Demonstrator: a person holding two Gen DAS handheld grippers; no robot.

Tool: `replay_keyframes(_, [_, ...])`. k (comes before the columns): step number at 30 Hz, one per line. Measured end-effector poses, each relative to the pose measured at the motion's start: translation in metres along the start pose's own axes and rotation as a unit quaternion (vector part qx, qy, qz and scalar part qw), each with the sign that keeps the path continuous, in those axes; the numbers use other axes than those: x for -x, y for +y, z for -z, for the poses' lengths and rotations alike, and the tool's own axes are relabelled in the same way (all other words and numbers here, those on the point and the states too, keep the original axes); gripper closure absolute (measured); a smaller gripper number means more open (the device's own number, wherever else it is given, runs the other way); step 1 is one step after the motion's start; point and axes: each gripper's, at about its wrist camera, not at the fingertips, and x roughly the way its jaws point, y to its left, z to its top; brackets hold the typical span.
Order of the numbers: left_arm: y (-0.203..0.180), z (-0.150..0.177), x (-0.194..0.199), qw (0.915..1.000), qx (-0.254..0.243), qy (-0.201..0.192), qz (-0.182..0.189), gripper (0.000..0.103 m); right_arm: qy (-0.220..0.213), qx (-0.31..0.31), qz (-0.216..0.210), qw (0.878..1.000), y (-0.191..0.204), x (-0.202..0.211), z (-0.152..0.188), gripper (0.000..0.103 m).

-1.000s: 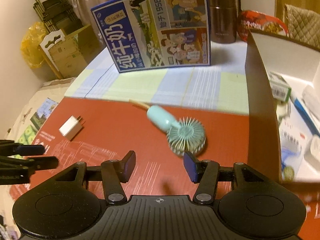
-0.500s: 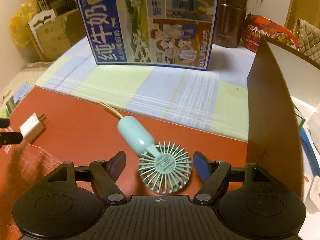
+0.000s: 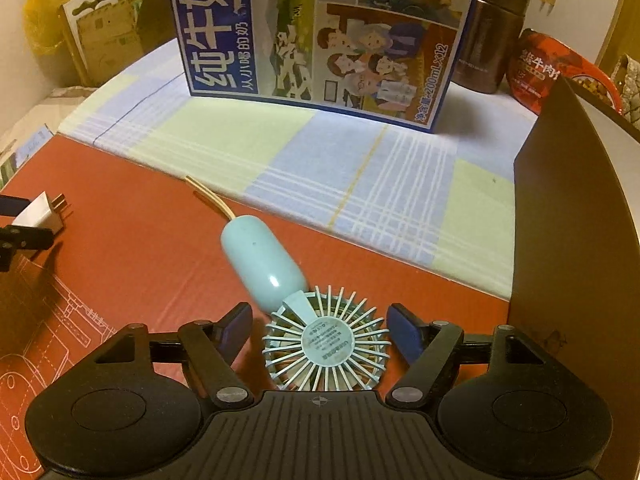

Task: Organize rigid objects
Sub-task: 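Grasp the white charger plug with the left tool while the right tool grasps the mint-green fan, then lift the charger plug and fan off the mat with both tools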

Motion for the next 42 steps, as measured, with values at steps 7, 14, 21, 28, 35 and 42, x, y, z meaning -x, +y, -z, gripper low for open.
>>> replay_keyframes(7, [-0.001, 0.000, -0.001, 1.0000, 0.005, -0.002, 0.006, 0.067, -0.002, -0.007, 0.001, 1.000, 0.001, 0.005, 0.005, 0.043])
replay_keyframes(14, [-0.010, 0.005, 0.004, 0.9999, 0.009, 0.002, 0.006, 0.067, 0.002, -0.009, -0.004, 1.000, 0.006, 0.013, 0.015, 0.043])
replay_keyframes(21, [-0.031, 0.021, 0.018, 0.9997, 0.006, 0.008, 0.023, 0.067, 0.007, -0.018, -0.013, 1.000, 0.013, 0.026, 0.031, 0.043])
replay_keyframes(28, [-0.058, 0.044, 0.036, 0.9987, -0.006, 0.013, 0.048, 0.067, 0.010, -0.019, -0.019, 1.000, 0.022, 0.046, 0.056, 0.043])
replay_keyframes(35, [-0.090, 0.064, 0.052, 0.9967, -0.024, 0.017, 0.075, 0.067, 0.014, -0.017, -0.029, 0.999, 0.034, 0.070, 0.088, 0.043])
replay_keyframes(42, [-0.106, 0.078, 0.065, 0.9954, -0.031, 0.023, 0.088, 0.067, 0.022, -0.002, -0.041, 0.999, 0.048, 0.088, 0.115, 0.043])
